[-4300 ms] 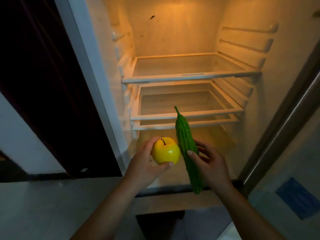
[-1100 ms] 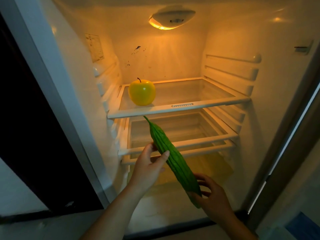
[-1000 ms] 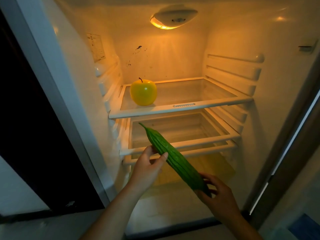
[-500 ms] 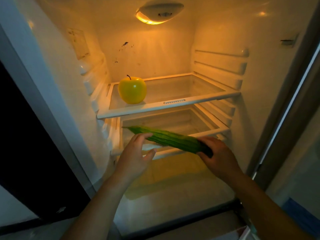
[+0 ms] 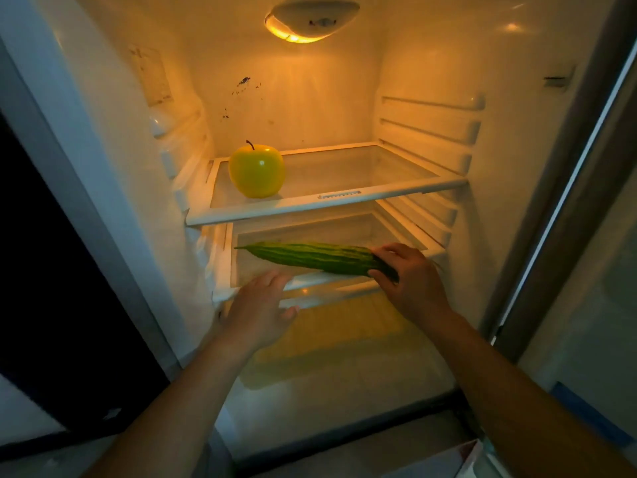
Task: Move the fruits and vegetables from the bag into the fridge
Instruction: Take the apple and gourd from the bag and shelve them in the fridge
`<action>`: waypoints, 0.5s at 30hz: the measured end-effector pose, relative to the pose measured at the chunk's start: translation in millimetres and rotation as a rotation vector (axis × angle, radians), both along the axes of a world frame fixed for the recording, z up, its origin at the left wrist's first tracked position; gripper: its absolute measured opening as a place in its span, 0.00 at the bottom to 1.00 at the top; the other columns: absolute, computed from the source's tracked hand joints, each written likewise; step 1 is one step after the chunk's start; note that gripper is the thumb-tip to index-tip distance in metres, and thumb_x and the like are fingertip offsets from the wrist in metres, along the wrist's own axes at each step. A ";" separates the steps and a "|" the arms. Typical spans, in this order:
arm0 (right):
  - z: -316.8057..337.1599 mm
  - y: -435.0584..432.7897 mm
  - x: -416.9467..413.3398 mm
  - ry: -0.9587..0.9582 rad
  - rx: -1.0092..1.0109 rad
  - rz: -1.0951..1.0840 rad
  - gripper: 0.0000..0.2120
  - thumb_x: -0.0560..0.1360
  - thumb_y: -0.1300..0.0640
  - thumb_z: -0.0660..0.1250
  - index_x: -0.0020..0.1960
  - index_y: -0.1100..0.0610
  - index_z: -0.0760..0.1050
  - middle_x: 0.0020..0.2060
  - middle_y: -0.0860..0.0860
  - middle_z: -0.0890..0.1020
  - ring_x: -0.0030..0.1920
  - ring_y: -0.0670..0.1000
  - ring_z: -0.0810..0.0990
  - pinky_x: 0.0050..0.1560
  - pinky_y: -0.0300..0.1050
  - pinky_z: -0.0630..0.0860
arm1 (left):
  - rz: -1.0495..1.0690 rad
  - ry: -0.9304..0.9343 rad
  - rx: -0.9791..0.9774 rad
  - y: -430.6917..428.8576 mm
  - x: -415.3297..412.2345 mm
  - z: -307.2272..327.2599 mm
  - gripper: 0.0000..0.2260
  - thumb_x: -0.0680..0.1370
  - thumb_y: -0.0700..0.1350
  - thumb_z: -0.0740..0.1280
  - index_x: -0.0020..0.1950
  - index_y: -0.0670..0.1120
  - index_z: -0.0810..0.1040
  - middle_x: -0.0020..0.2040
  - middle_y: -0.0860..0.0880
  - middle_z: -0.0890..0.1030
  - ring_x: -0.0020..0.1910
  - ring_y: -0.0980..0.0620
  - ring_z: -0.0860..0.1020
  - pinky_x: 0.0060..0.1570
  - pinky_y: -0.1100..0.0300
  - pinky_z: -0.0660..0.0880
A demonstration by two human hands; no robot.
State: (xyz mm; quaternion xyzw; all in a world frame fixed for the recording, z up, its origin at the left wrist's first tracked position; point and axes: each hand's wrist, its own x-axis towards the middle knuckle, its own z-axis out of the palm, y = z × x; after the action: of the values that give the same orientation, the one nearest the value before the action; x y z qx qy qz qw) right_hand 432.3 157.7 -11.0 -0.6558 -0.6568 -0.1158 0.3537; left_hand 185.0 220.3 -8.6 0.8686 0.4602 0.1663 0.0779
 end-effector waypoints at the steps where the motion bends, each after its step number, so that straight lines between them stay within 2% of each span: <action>1: -2.0 -0.5 0.7 -0.036 -0.008 -0.016 0.21 0.70 0.53 0.72 0.61 0.58 0.76 0.54 0.56 0.80 0.52 0.59 0.78 0.52 0.51 0.75 | 0.002 0.000 0.012 -0.6 -0.2 -2.3 0.26 0.76 0.54 0.64 0.72 0.51 0.63 0.71 0.52 0.65 0.69 0.51 0.64 0.66 0.55 0.64; 4: -7.1 0.1 1.7 -0.097 -0.020 -0.031 0.26 0.68 0.53 0.74 0.63 0.59 0.75 0.56 0.58 0.78 0.54 0.61 0.76 0.52 0.54 0.75 | 0.008 0.002 0.047 0.1 -0.8 -10.2 0.26 0.76 0.55 0.64 0.72 0.51 0.63 0.72 0.51 0.65 0.70 0.50 0.64 0.67 0.54 0.63; 9: -13.5 4.2 -0.1 -0.126 0.095 -0.060 0.23 0.69 0.58 0.74 0.62 0.60 0.75 0.54 0.59 0.77 0.50 0.62 0.77 0.47 0.53 0.75 | 0.004 -0.028 0.165 4.7 -1.1 -21.1 0.24 0.76 0.56 0.64 0.70 0.51 0.66 0.68 0.51 0.69 0.66 0.49 0.68 0.65 0.53 0.65; 15: -16.1 22.9 1.6 -0.132 0.169 -0.090 0.21 0.69 0.56 0.73 0.61 0.56 0.75 0.55 0.56 0.79 0.54 0.60 0.77 0.53 0.54 0.73 | 0.001 -0.100 0.301 13.1 3.6 -29.1 0.24 0.77 0.56 0.63 0.69 0.48 0.66 0.67 0.49 0.71 0.66 0.49 0.69 0.63 0.54 0.67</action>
State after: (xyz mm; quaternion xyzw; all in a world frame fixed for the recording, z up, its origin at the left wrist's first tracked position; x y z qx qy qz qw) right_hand 434.0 180.6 -27.2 -0.6436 -0.6364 -0.2295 0.3579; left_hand 188.6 233.4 -37.7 0.8609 0.4259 0.2765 -0.0302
